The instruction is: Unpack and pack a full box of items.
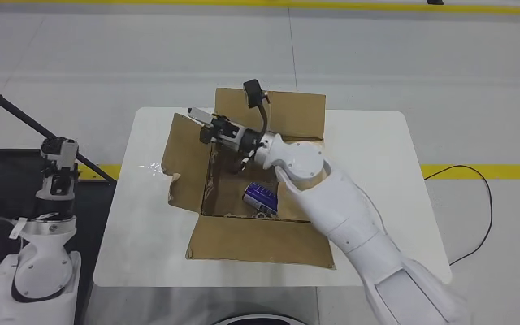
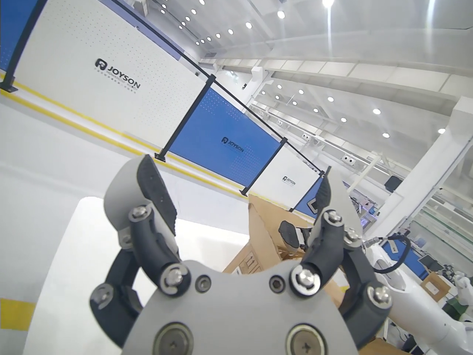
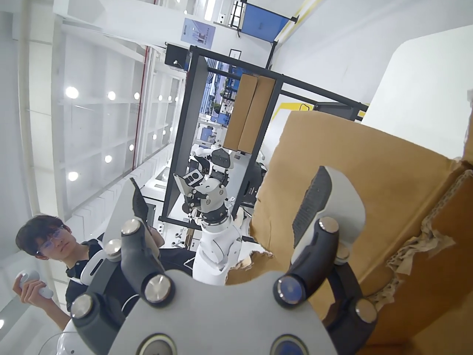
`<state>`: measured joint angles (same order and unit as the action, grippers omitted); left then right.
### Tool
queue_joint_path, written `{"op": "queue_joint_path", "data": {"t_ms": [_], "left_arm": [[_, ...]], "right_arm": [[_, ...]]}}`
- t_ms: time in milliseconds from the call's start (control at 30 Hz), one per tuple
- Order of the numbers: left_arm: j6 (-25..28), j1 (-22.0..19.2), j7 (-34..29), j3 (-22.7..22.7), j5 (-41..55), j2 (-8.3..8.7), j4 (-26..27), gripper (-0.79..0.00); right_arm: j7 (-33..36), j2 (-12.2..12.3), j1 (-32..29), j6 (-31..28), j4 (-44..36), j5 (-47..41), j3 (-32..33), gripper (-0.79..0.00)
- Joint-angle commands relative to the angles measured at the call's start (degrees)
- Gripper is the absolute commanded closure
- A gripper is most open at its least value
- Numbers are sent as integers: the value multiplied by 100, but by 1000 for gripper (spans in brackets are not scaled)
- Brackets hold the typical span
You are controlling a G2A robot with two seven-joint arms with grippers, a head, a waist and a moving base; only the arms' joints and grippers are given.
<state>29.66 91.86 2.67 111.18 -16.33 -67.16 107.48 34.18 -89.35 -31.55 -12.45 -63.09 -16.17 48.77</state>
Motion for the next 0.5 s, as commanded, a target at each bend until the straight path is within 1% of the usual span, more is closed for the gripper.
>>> {"op": "queue_joint_path", "data": {"t_ms": [0,133,300,467], "left_arm": [[-36,-84,-229,-62,239,7,176,-785],[-199,-314,-814,-221,628,34,493,-785],[-373,-627,-1600,-550,939,73,809,-785],[-545,-819,-2446,-1078,1289,101,1127,-785]], "right_arm": [[115,109,-213,-17,-397,133,279,-785],[418,364,-815,97,-1408,466,954,-785],[1036,632,-1701,312,-2765,494,1817,-785],[1715,834,-2388,452,-3734,552,2536,-785]]}}
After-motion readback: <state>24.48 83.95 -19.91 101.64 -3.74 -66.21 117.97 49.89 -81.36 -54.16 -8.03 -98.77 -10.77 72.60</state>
